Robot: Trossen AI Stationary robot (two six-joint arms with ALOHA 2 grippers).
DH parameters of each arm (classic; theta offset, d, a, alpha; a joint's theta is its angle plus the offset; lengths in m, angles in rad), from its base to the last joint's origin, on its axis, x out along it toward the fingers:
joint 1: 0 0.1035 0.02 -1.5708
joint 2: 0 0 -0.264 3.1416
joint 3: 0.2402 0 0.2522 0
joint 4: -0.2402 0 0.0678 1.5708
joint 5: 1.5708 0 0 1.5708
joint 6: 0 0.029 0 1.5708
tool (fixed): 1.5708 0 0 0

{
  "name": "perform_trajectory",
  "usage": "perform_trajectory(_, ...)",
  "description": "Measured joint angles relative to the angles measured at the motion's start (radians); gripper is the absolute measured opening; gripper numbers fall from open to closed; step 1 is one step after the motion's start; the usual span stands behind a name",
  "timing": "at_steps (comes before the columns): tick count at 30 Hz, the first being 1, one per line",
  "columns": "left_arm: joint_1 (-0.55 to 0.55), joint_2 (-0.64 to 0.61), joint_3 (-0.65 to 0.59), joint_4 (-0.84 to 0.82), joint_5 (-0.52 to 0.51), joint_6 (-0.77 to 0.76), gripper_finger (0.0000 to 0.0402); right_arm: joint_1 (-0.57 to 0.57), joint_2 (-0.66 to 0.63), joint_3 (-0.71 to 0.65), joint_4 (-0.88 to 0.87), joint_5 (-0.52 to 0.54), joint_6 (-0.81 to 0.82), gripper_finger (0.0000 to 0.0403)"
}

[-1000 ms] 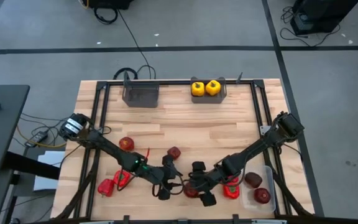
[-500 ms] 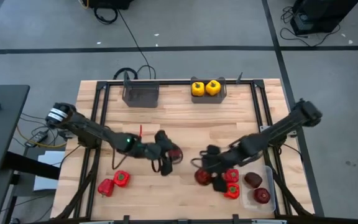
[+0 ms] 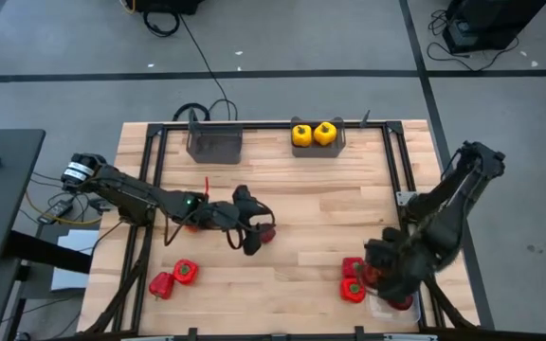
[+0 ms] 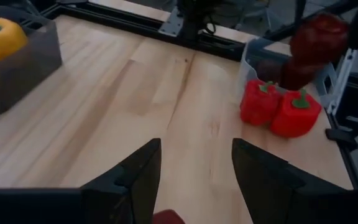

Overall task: Sort produce into baskets
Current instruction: Put the red apple into the transparent bin

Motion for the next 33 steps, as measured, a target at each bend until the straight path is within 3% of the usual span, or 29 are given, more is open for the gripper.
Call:
perform_trajectory(10, 0.014, 0.000, 0.000, -0.075, 0.009, -0.002, 0.0202, 0.141, 0.151, -0.066, 0.095, -0.033, 0.251, 0.0320)
perform_trajectory(16, 0.017, 0.000, 0.000, -0.125, 0.036, -0.014, 0.0206, 0.149, 0.223, -0.067, 0.090, -0.154, 0.294, 0.0375)
perform_trajectory(19, 0.024, 0.000, 0.000, -0.157, 0.043, -0.022, 0.0214, 0.149, 0.208, -0.068, 0.105, -0.141, 0.291, 0.0395)
perform_trajectory(26, 0.032, 0.000, 0.000, -0.239, 0.072, 0.005, 0.0249, 0.148, 0.062, -0.063, 0.091, 0.009, 0.351, 0.0391)
perform_trajectory(33, 0.031, 0.001, 0.000, -0.246, 0.070, 0.028, 0.0311, 0.151, 0.036, -0.063, 0.034, -0.024, 0.359, 0.0397)
